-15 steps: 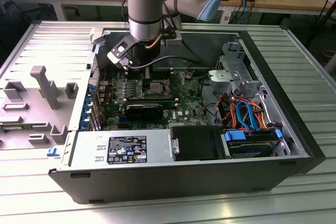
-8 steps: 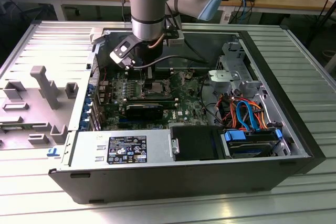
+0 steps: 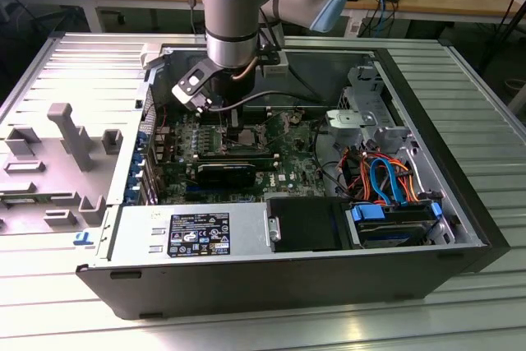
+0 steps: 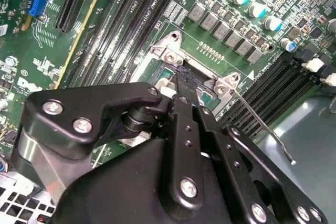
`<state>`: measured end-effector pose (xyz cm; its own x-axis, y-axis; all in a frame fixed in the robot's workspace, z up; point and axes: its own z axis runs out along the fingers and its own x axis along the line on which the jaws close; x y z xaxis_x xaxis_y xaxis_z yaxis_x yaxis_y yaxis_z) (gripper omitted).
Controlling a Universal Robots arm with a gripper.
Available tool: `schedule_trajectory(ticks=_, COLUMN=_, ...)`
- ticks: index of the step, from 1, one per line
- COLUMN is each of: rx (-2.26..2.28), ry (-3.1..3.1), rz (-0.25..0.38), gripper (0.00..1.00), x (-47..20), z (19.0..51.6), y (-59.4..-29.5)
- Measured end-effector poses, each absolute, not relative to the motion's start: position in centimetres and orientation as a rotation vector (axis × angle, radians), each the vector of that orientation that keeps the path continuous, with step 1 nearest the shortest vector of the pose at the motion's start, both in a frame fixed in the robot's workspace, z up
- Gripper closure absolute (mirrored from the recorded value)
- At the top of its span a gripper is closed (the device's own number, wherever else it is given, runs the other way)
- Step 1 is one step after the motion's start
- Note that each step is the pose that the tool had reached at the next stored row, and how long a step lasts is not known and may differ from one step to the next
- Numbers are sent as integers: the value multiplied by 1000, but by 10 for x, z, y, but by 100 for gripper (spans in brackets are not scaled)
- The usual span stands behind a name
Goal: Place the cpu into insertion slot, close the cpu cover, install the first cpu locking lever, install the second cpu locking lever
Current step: 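Close the cpu cover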
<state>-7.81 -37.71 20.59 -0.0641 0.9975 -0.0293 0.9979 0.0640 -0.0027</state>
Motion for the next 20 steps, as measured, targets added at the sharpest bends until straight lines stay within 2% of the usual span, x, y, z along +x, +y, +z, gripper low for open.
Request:
schedule_trajectory(ticks=2, rx=2136, ry=2278, rz=-33, gripper=89, x=-78, z=206, y=-377)
schedule_trajectory(ticks=5, rx=2135, ry=2277, rz=-33, gripper=89, x=-78, z=225, y=-377)
schedule_trajectory(ticks=11, rx=2134, ry=2276, rz=-30, gripper=89, x=-60, z=230, y=-376)
schedule_trajectory(ticks=16, rx=2129, ry=2270, rz=-20, gripper=89, x=-59, z=272, y=-376)
schedule_trajectory(ticks=20, rx=2129, ry=2270, rz=-20, gripper=89, x=-59, z=272, y=-376)
